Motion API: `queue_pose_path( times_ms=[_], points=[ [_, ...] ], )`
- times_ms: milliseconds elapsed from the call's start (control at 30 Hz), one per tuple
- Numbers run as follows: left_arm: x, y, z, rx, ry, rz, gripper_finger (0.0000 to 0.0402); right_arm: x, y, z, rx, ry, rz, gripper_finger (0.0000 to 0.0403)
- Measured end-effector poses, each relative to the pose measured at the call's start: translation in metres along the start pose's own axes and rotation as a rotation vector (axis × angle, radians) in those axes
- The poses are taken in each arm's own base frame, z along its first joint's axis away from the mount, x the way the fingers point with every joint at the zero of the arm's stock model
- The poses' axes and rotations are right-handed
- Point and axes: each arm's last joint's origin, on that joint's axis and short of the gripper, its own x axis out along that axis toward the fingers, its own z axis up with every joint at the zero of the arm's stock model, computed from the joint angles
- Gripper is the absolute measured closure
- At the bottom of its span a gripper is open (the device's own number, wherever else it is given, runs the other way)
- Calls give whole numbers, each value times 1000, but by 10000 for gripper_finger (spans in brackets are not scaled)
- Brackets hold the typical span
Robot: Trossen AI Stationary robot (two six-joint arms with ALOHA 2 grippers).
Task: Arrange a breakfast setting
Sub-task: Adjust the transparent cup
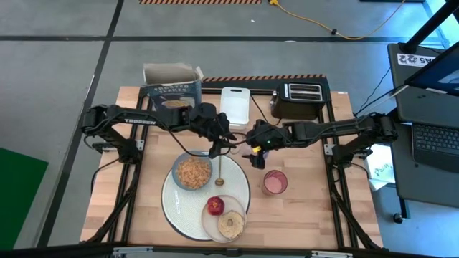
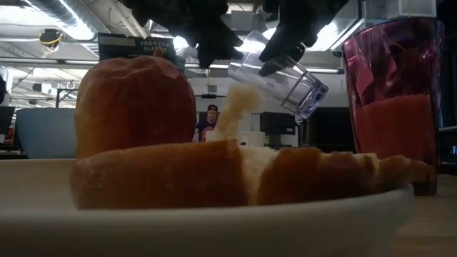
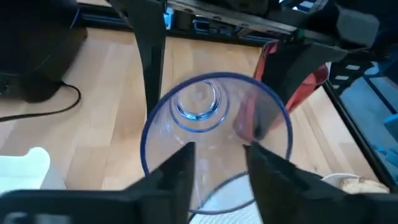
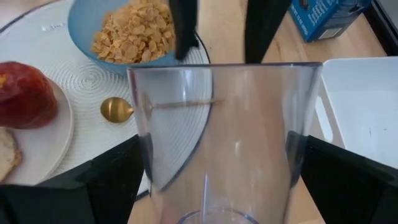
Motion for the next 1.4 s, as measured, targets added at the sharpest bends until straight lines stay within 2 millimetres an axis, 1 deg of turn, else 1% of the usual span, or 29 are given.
queue_pose_path(
  times_ms=[100, 200, 267, 300, 433, 567, 633, 833, 933, 1033, 1100, 1167, 1233, 1333, 1400],
  points=[
    [8, 2, 2, 12, -37, -6, 315, 0, 1, 2, 3, -24, 17, 25],
    [19, 5, -2, -2, -35, -20, 360, 0, 1, 4, 7, -43, 29, 17],
    [24, 6, -5, -21, -29, -21, 387, 0, 1, 4, 7, -41, 31, 18],
    [27, 7, -7, -32, -23, -20, 394, 0, 1, 5, 7, -43, 30, 20],
    [29, 8, -4, -42, -62, -16, 397, 0, 2, 5, 4, -48, 50, 24],
    [28, 6, 5, -38, -150, -19, 400, 2, 2, 4, -7, -40, 54, 12],
    [28, 6, 6, -53, -167, -17, 401, 3, 0, 4, -20, -37, 65, 10],
    [29, 7, 7, -62, -170, 50, 401, 7, -12, 4, -30, -28, 85, 13],
    [30, 5, 6, -63, -173, 86, 401, 9, -18, 4, -17, -19, 103, 7],
    [39, 4, 3, -69, -167, 92, 401, 9, -20, 0, -32, 19, 102, 7],
    [48, 3, -1, -87, -152, 87, 401, 10, -20, -3, -53, 44, 111, 7],
    [61, 2, -4, -103, -141, 75, 401, 10, -19, -7, -66, 89, 132, 6],
    [76, 2, -7, -104, -112, 57, 401, 14, -17, -13, -85, 134, 163, 5],
    [96, 1, -10, -77, -71, 32, 401, 20, -16, -30, -108, 204, 226, 7],
    [103, 0, -9, -66, -49, 30, 401, 24, -15, -39, -110, 225, 253, 7]
  ],
)
